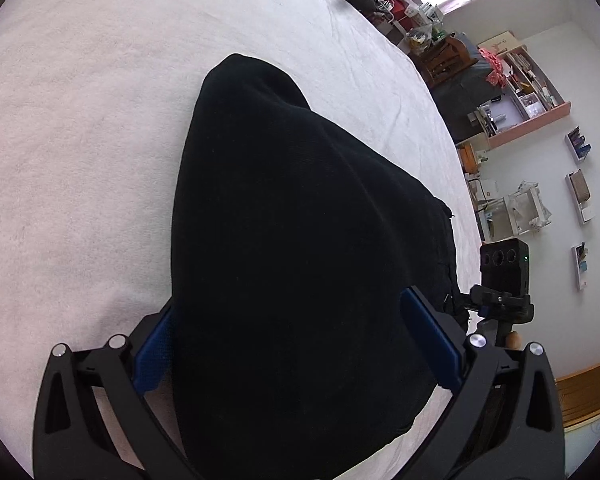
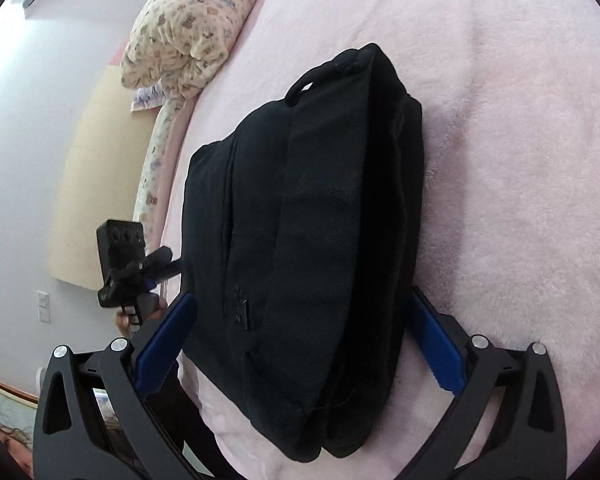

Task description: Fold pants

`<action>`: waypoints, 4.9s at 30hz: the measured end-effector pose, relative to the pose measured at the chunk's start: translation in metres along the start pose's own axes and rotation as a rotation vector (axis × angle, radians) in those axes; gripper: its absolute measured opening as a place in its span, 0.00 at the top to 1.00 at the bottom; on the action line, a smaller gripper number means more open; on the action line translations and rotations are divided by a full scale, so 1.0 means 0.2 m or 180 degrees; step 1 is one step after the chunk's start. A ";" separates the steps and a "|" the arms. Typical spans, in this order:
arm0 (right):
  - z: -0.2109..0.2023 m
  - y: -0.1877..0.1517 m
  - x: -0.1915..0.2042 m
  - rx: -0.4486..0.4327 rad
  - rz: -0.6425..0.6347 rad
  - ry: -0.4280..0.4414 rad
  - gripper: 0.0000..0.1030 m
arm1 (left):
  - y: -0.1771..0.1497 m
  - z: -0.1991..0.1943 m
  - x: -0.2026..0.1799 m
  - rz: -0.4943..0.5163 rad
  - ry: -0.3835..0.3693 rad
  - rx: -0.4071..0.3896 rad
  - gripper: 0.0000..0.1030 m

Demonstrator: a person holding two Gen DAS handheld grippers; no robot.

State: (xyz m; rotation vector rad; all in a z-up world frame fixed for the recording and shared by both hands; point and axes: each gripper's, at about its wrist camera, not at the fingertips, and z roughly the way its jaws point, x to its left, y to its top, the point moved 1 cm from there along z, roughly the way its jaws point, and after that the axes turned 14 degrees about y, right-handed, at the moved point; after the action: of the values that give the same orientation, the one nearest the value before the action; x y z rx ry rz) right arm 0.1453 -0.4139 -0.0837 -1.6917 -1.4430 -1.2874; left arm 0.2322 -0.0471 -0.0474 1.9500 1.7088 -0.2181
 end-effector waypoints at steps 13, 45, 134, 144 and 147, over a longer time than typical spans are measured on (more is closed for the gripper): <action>0.07 0.01 0.04 -0.0022 -0.0098 0.0207 0.06 | 0.00 -0.01 0.07 -0.0216 -0.0410 -0.0076 0.02; -0.04 0.03 0.07 -0.0735 -0.0219 0.0572 0.63 | -0.07 -0.24 0.05 -0.0278 -0.0559 -0.0820 0.81; 0.06 -0.59 0.65 -0.1937 -0.2242 -0.2188 0.07 | -0.73 -0.42 -0.48 0.0840 0.1796 -0.2425 0.02; 0.16 -0.80 0.65 -0.2055 -0.2256 -0.2378 0.07 | -0.92 -0.39 -0.48 0.0951 0.2046 -0.2483 0.02; 0.18 -0.84 0.64 -0.2074 -0.2233 -0.2459 0.07 | -0.94 -0.38 -0.48 0.0969 0.2035 -0.2513 0.02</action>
State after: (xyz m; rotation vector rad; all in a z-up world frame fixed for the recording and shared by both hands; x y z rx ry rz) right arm -0.0086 -0.2870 -0.0078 -2.3895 -2.4063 -1.6803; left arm 0.0180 -0.0829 0.0082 1.6798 1.4526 1.1235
